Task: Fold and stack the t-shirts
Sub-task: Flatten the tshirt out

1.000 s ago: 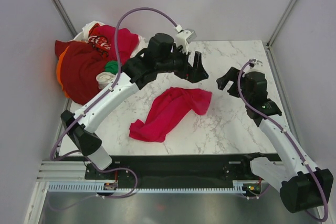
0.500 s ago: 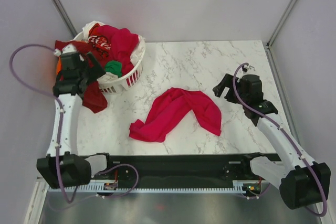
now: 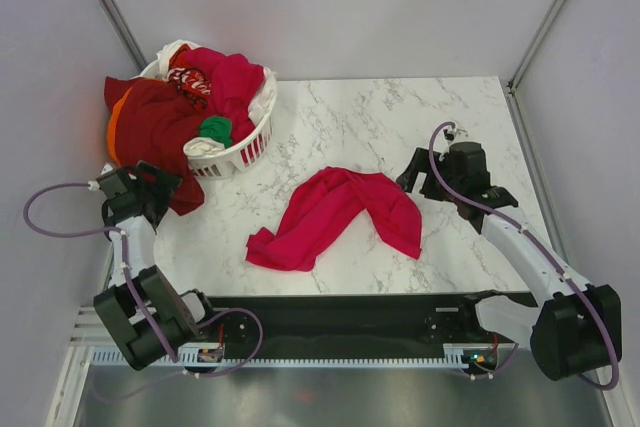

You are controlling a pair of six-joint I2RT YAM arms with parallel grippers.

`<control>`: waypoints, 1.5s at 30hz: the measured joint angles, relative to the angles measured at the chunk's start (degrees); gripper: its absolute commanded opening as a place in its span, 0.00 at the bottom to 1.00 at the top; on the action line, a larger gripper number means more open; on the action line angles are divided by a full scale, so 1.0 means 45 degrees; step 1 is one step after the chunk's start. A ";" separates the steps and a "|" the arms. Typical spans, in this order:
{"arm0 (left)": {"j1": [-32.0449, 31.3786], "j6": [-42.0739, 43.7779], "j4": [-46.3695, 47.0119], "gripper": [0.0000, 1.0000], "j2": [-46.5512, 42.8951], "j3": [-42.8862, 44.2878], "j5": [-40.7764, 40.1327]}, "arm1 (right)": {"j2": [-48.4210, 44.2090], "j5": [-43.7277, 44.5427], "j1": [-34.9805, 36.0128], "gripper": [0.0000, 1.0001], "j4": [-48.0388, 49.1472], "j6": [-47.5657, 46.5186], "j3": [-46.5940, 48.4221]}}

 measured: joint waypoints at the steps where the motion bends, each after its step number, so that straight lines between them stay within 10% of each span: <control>1: 0.0039 -0.0141 0.0345 1.00 0.0282 -0.0165 0.0151 | 0.0092 -0.0044 0.0000 0.98 0.0029 -0.0029 0.0000; 8: -0.0044 -0.0641 0.1564 1.00 0.3026 -0.0602 0.0719 | 0.0894 -0.0452 0.0034 0.98 0.0398 -0.0083 -0.0087; 13: -0.0758 -0.1982 0.4954 0.09 0.4216 -0.0194 0.0257 | 0.1336 -0.0733 0.0083 0.98 0.0641 -0.0087 -0.0165; 18: -0.1375 -0.2113 0.6164 0.02 0.4158 0.0704 -0.0850 | 0.1433 -0.0821 0.0121 0.98 0.0680 -0.0151 -0.0253; 26: -0.1773 -0.1904 0.4153 0.02 0.1030 0.2924 -0.2181 | 0.1598 -0.0918 0.0209 0.98 0.0743 -0.0180 -0.0257; 33: -0.3589 0.0170 0.3332 0.02 0.3891 1.1196 -0.0918 | 0.1651 -0.0971 0.0311 0.98 0.0801 -0.0180 -0.0257; 36: -0.4755 0.1064 0.2341 0.47 0.7310 1.5125 0.0015 | 0.1506 -0.0947 0.0311 0.98 0.0680 -0.0238 -0.0257; 37: -0.5027 0.1394 0.1817 0.82 0.8267 1.6257 0.0223 | 0.1413 -0.0913 0.0311 0.98 0.0597 -0.0277 -0.0257; 38: -0.5343 0.1734 0.0942 0.96 0.9622 1.7898 0.0369 | 0.1273 -0.0899 0.0311 0.98 0.0491 -0.0311 -0.0257; 41: -0.6130 0.2399 -0.1778 1.00 1.2682 2.1264 0.0481 | 0.0733 -0.0860 0.0311 0.98 0.0214 -0.0418 -0.0257; 45: -0.7242 0.3405 -0.4362 1.00 1.2779 1.9904 -0.0865 | 0.0306 -0.0855 0.0311 0.98 0.0034 -0.0515 -0.0257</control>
